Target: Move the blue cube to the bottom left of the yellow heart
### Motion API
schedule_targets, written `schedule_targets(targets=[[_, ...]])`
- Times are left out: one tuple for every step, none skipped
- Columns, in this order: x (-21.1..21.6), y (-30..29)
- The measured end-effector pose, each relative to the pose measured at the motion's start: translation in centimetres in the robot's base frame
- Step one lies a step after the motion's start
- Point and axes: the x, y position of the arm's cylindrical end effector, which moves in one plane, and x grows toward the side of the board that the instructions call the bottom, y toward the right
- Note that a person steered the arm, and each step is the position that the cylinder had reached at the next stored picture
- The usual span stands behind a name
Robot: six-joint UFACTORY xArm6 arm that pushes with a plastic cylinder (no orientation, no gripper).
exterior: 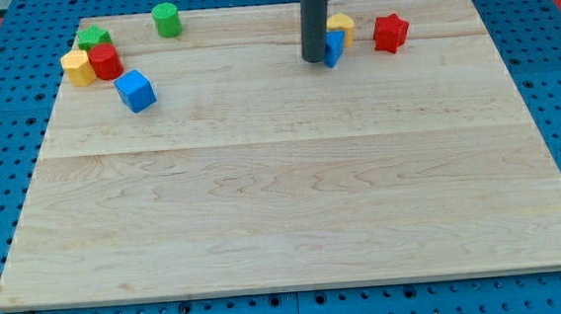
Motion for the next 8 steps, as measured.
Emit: schedule_targets(targets=[[-0.9,2.9],[3.1,-0.4],[6.7,-7.0],[7.9,-14.9],[7.2,-22.0],[9.5,-24.0],[7.8,-29.5],[4.7,-26.0]])
